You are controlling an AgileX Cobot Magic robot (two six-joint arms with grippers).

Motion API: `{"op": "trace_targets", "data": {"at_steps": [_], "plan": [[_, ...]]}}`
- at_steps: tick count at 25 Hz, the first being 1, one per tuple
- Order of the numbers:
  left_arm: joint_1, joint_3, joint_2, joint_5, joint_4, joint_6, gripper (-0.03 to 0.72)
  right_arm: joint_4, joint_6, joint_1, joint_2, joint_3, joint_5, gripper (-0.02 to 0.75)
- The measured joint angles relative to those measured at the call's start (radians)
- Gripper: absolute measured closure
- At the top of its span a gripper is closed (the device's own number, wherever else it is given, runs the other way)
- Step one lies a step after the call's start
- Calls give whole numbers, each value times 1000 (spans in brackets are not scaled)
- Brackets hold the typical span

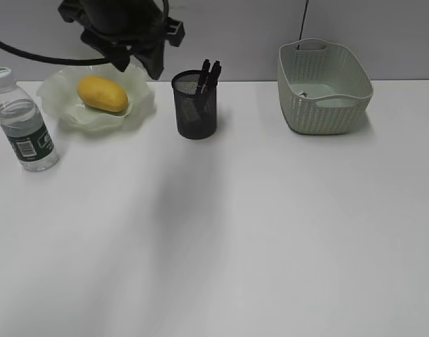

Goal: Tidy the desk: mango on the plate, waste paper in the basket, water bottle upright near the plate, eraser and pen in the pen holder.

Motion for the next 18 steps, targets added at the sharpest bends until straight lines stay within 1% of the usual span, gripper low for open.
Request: {"op": "trace_targets", "data": {"at_steps": [4, 8, 10, 12, 14, 16, 18], "plan": [[0, 10, -62, 10, -1, 12, 233, 0, 0, 0, 0, 0, 0, 172], [0, 93, -160, 9, -5, 15, 231, 0, 0, 0, 0, 0, 0, 172], [0, 171, -234, 9, -16, 15, 230, 0, 0, 0, 0, 0, 0, 172], [0, 284, -307, -2, -23, 15, 230, 0, 0, 0, 0, 0, 0, 172], [0, 404, -406, -27, -24, 15, 230, 3, 0, 0, 0, 0, 0, 172], [0, 552, -515, -53, -25, 15, 230, 14, -23, 0, 0, 0, 0, 172], [0, 663, -622, -74, -25, 15, 230, 21, -34, 0, 0, 0, 0, 172]]}}
